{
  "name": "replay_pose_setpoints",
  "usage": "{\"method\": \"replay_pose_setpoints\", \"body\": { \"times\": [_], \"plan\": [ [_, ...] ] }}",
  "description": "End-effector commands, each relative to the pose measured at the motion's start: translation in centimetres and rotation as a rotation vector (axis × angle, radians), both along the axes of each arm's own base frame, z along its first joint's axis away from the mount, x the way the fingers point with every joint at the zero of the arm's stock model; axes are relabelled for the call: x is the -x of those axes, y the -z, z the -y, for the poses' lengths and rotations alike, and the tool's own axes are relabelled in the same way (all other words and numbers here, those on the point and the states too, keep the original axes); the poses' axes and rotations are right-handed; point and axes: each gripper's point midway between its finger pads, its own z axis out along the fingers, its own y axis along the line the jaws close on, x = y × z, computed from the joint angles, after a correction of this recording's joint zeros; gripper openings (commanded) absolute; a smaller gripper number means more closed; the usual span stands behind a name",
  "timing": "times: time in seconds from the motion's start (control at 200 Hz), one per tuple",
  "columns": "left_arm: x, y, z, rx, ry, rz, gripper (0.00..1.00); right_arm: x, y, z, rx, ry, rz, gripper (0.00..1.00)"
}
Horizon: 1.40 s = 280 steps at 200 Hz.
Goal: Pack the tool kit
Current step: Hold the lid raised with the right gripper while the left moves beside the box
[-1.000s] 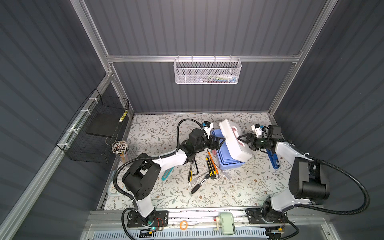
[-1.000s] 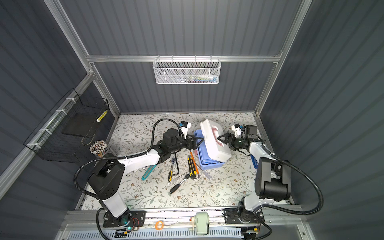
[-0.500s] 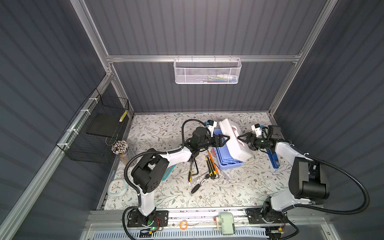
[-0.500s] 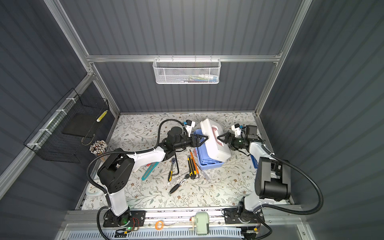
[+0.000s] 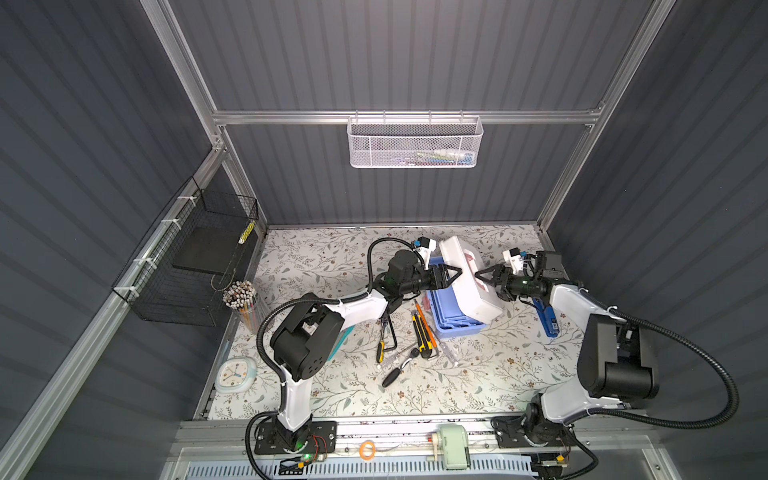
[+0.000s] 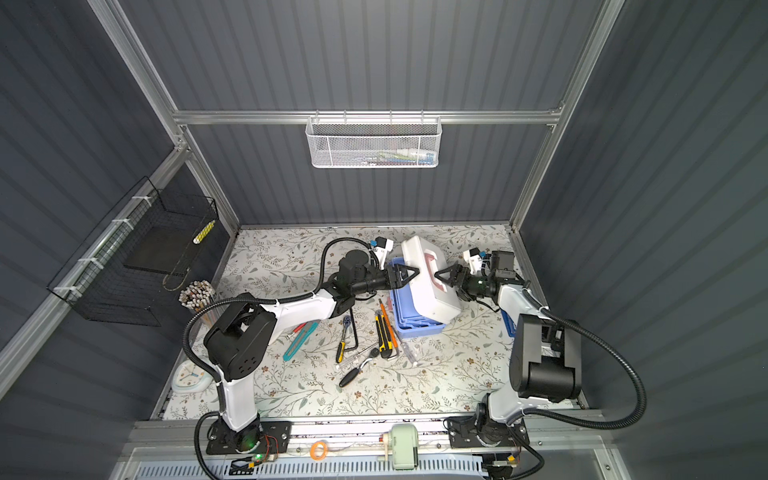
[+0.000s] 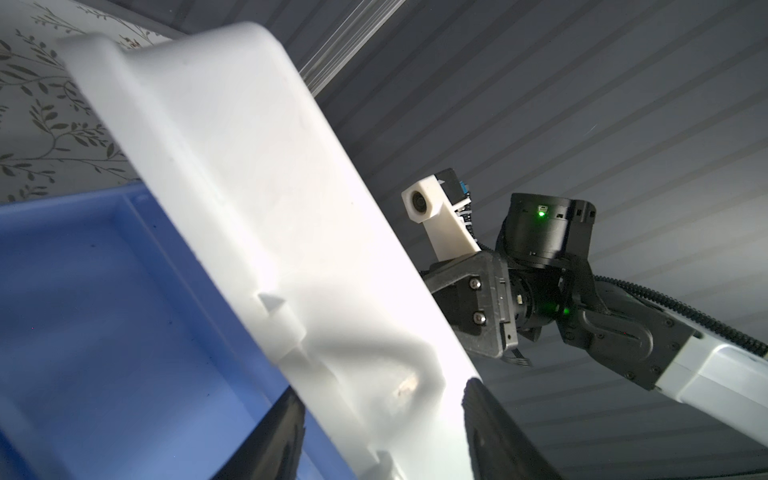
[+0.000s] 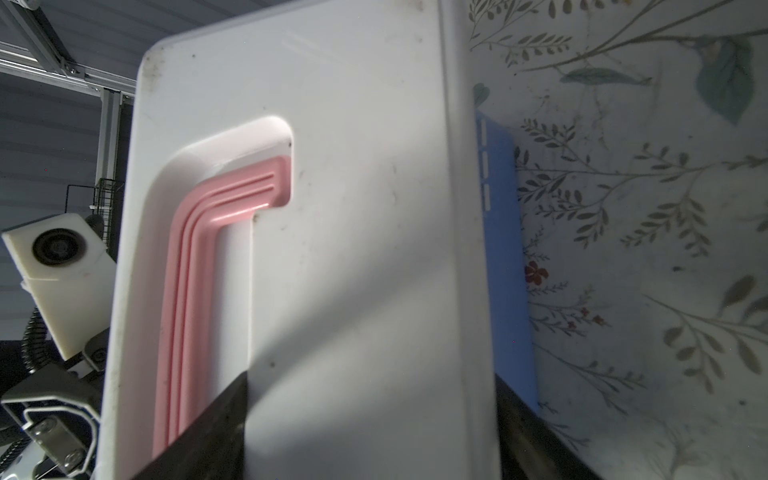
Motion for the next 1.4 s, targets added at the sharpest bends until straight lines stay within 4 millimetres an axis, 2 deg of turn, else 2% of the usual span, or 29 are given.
{"method": "replay_pose_setpoints", "body": {
  "times": [0.0, 0.18, 0.32, 0.54, 0.67, 0.85, 0.985, 1.07, 1.296, 1.396],
  "plan": [
    [0.1, -1.3, 0.9, 0.044, 0.028, -0.002, 0.61, 0.1, -0.7, -0.4, -0.034, -0.006, 0.001, 0.52],
    [-0.1, -2.3, 1.2, 0.082, 0.030, 0.001, 0.58, 0.0, -0.7, -0.4, -0.041, -0.007, 0.001, 0.53],
    [-0.3, -3.3, 1.7, 0.139, 0.039, -0.001, 0.51, -0.1, -0.7, -0.5, -0.037, -0.008, 0.003, 0.56],
    [-0.5, -3.5, 2.1, 0.171, 0.042, -0.010, 0.47, -0.2, -0.8, -0.6, -0.031, -0.016, 0.002, 0.57],
    [-0.5, -4.1, 2.1, 0.191, 0.038, -0.002, 0.41, -0.1, -0.5, -0.6, -0.019, -0.018, -0.004, 0.61],
    [-0.7, -4.5, 2.0, 0.212, 0.024, 0.005, 0.32, -0.2, -0.3, -0.3, 0.011, -0.015, -0.010, 0.72],
    [-0.7, -4.5, 2.1, 0.228, 0.023, 0.000, 0.31, -0.4, -0.1, 0.1, 0.051, -0.006, -0.018, 0.82],
    [-0.8, -4.6, 2.1, 0.238, 0.020, 0.001, 0.30, -0.6, -0.2, 0.1, 0.052, -0.010, -0.018, 0.99],
    [-0.8, -5.1, 1.9, 0.257, 0.014, 0.013, 0.29, -1.2, 0.1, 0.4, 0.059, -0.003, -0.032, 0.99],
    [-0.8, -4.9, 2.0, 0.255, 0.013, 0.010, 0.29, -1.4, 0.3, 1.3, 0.099, 0.026, -0.042, 0.99]
  ]
}}
